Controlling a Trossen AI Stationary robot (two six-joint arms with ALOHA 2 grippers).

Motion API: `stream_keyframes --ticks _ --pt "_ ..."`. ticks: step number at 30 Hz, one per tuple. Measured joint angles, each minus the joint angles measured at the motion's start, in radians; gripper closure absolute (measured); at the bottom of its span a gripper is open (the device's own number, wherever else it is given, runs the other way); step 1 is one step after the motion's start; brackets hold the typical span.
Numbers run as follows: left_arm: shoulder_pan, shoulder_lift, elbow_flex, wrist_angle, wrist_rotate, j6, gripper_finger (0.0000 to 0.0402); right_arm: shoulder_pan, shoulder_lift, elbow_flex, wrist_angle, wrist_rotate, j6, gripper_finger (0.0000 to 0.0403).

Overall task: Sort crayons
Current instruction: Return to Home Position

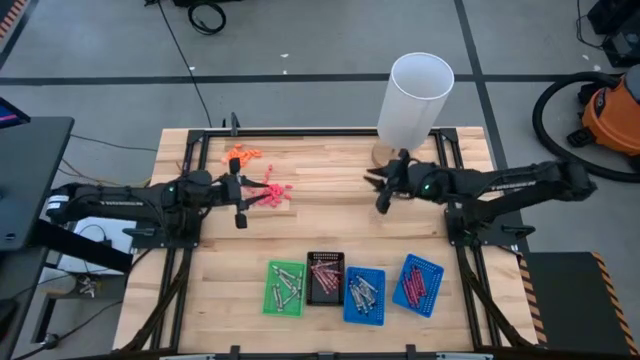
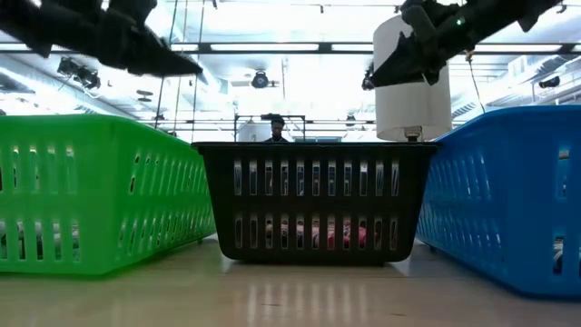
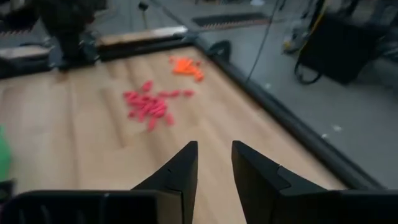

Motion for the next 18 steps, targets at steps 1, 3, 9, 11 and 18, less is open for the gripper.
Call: stream_keyframes --ticks 1,3,9,11,18 --pt "0.013 -0.007 -0.022 0.018 0.000 -0.013 0.0285 -0.018 -0.017 -0.012 0.019 -0.003 -0.016 0.0298" --pt "0.032 -0.025 -0.067 0.053 -0.001 -0.050 0.0285 -0.048 -0.048 -0.032 0.060 -0.005 -0.056 0.0301" --pt "0.075 -0.128 -0.126 0.073 -0.001 -0.093 0.0285 -0.109 -0.148 -0.081 0.083 -0.026 -0.114 0.0304" --pt "0.088 -0.180 -0.141 0.071 -0.007 -0.092 0.0285 -0.133 -0.194 -0.113 0.092 -0.061 -0.105 0.0304" --pt "0.161 -0.312 -0.184 0.043 -0.047 -0.137 0.0285 -0.192 -0.344 -0.232 0.170 -0.089 -0.083 0.0304"
